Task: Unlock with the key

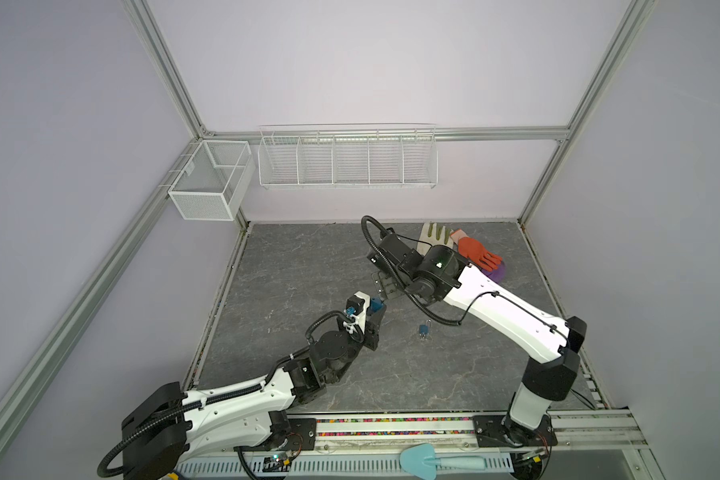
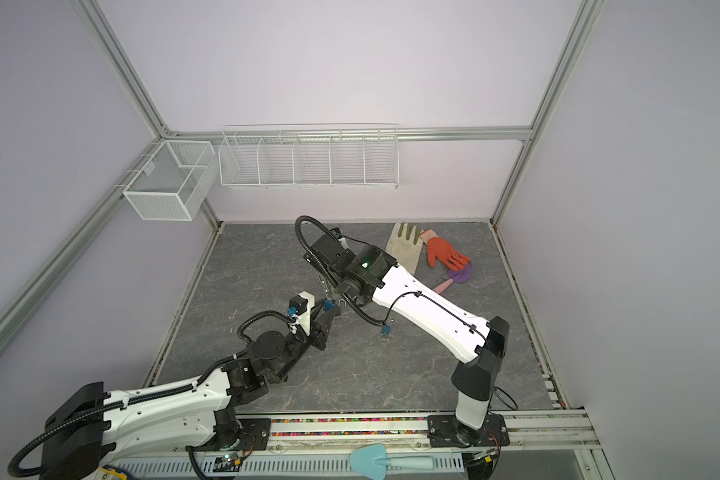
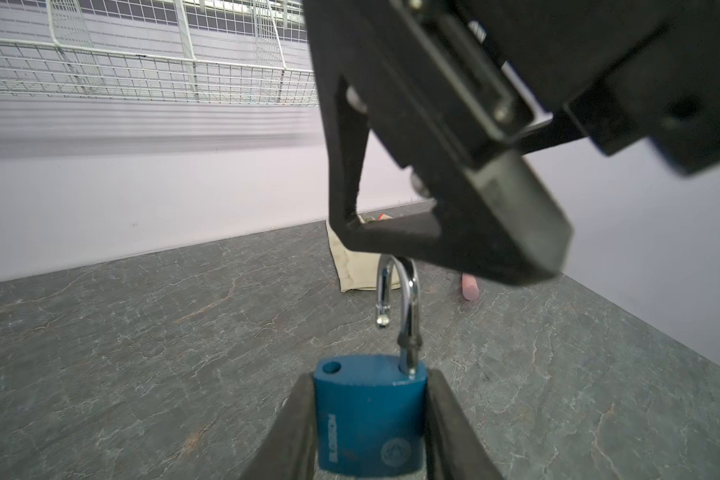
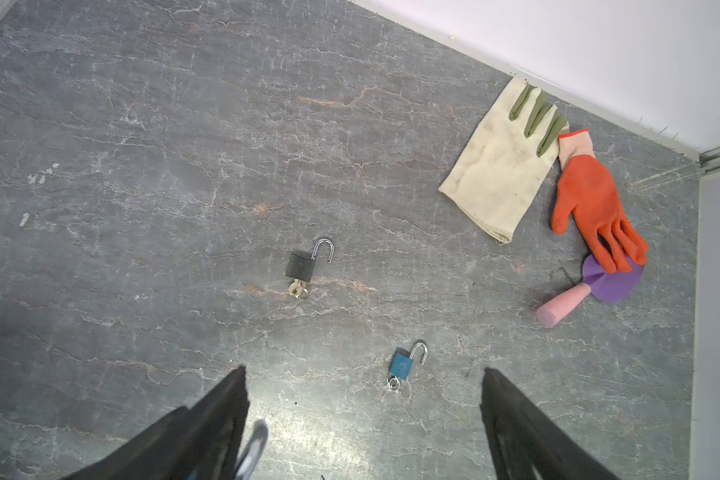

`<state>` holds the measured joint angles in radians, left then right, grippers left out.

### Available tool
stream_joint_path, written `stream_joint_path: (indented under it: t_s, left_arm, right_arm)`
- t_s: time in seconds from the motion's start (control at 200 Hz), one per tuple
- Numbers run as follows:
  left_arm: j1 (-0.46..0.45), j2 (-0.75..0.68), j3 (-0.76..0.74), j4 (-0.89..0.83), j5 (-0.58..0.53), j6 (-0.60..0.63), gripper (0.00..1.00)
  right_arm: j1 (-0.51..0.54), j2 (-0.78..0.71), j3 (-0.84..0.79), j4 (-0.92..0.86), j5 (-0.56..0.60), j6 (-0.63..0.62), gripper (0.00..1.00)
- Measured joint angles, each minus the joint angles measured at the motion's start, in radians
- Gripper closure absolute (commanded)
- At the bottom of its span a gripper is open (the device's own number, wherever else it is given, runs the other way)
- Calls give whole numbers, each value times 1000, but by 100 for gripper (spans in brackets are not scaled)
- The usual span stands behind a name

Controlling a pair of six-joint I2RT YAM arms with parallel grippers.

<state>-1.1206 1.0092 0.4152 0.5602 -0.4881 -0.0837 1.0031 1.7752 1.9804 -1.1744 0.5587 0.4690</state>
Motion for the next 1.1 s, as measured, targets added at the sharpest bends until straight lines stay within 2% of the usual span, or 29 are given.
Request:
stream_joint_path:
  t_s: [0.5, 0.785, 1.1]
  left_arm:
    - [0, -16, -14, 38, 85, 80, 100]
    - [0, -24, -14, 41, 97, 90, 100]
    - [-5, -40, -36, 39, 100, 96, 100]
  right_arm:
    - [-13, 6, 122, -87, -92, -132, 11]
    - [-41, 64, 119, -113, -135, -156, 11]
    - [-64, 25, 53, -103, -159, -163, 11]
